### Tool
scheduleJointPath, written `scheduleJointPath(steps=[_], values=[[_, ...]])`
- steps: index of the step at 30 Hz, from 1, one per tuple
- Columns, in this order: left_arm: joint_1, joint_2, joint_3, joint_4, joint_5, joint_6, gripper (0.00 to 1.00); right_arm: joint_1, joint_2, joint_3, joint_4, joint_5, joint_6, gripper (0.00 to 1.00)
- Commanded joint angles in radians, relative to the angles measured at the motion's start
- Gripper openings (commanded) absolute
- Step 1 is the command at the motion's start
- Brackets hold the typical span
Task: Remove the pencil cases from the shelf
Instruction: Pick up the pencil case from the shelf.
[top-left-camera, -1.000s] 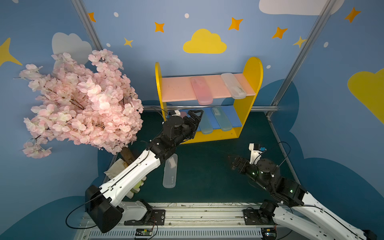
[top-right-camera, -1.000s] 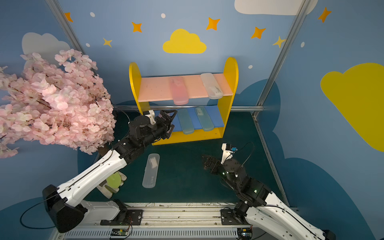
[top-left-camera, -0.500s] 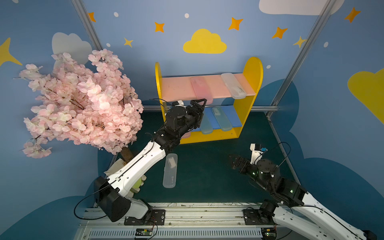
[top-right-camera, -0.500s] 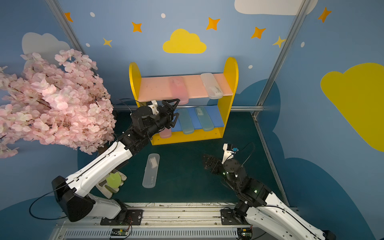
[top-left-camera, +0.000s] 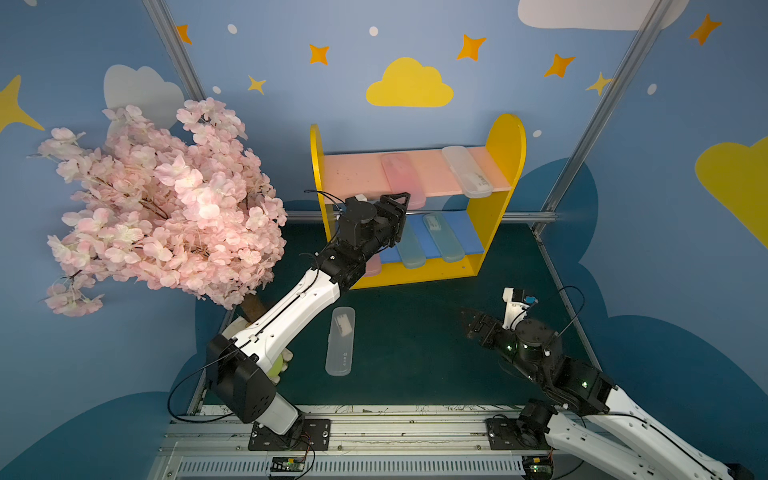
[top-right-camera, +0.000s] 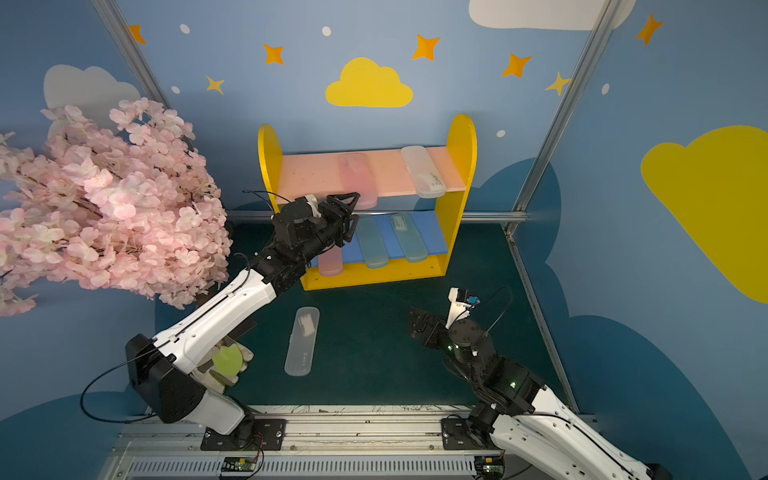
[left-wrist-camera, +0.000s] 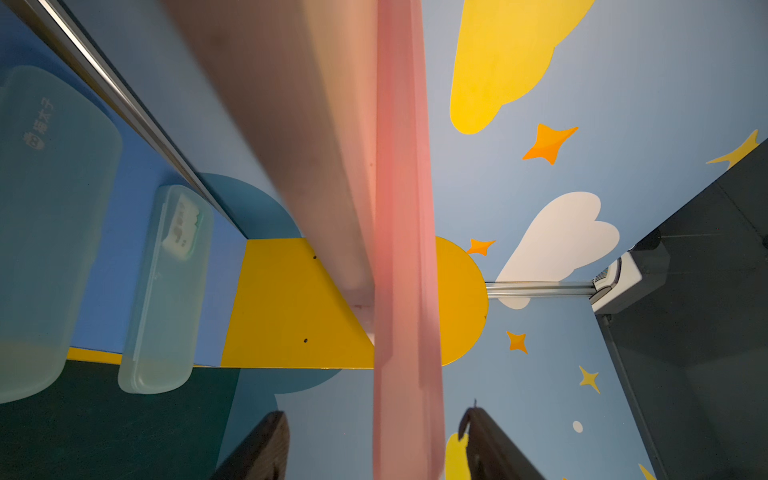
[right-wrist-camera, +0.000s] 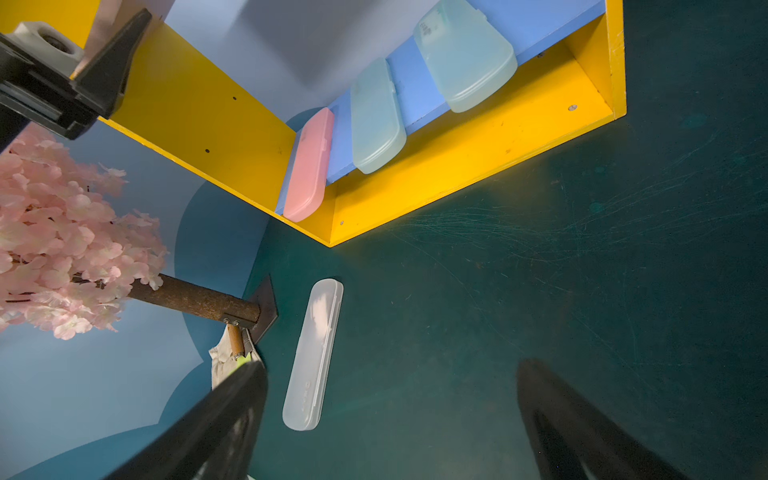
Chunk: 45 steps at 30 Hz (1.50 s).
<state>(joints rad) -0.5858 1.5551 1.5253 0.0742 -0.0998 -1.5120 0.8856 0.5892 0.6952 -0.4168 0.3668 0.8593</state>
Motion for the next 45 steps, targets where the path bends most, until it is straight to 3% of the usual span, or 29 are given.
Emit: scheduleJointPath(steps=[1,12,34,45], values=[[0.009,0.012,0.032,0.035,0.009,0.002,0.65,-0.004,-0.015,-0.011,0.003,0.022,0.007,0.97],[0.021,0.049,0.056,0.059,0.028,-0.008,0.48,-0.008,-0.027,-0.017,-0.002,0.027,0.012,0.96],[0.02,0.017,0.022,0.123,0.084,-0.007,0.03,-0.011,-0.061,-0.005,-0.012,0.026,0.011,0.95],[0.012,-0.175,-0.166,0.202,0.206,0.076,0.03,-0.013,-0.089,-0.004,0.074,-0.09,-0.078,0.96]])
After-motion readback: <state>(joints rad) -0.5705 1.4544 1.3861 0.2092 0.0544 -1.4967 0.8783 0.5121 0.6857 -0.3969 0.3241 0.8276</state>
